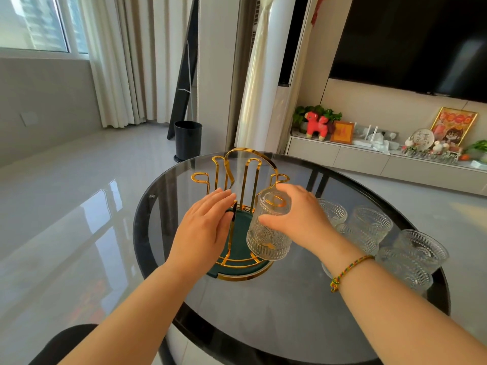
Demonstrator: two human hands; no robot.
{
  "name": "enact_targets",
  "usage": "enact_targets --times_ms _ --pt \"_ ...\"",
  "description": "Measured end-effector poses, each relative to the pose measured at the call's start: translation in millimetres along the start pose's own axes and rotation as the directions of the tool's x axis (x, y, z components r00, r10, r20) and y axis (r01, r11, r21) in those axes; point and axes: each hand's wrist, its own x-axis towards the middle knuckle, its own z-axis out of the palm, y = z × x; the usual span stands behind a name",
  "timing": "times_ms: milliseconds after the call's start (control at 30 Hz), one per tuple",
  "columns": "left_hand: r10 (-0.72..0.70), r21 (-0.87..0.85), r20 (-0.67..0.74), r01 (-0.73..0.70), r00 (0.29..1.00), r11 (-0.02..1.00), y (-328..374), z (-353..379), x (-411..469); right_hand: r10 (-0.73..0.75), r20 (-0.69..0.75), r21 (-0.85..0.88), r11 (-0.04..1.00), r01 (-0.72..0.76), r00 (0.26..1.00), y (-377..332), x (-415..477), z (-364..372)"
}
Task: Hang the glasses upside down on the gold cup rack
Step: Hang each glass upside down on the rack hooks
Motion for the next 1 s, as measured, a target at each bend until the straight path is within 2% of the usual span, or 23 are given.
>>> enact_targets --times_ms 500,667,800,900,1000 --pt "-0.008 -0.001 -0.027 0.008 1.0 1.0 7.5 9.5 2.1 0.045 -0.009 0.044 0.998 -0.045 0.999 8.4 -1.8 -1.0" --pt "-0.017 -0.054 0.003 0.017 1.0 0.998 13.5 10.6 -10.8 0.028 -0.112 0.086 0.996 -0.019 0.993 25.5 -36.6 -7.2" --pt "0.089 -0.006 -0.054 -0.09 0.995 0.996 23.5 22.8 -47.8 -0.008 -0.187 0.093 0.995 0.025 0.982 53.1 -83.7 -3.1" --pt "0.193 -0.012 0.011 -0.193 0.981 0.981 27.6 39.1 -70.6 0.077 -0.358 0.146 0.989 -0.025 0.93 77.3 -114.2 0.6" --pt "0.181 -0.02 0.12 -0.179 0.976 0.984 24.3 56.0 -87.6 0.223 -0.51 0.233 0.966 -0.117 0.831 98.5 -134.2 5.1"
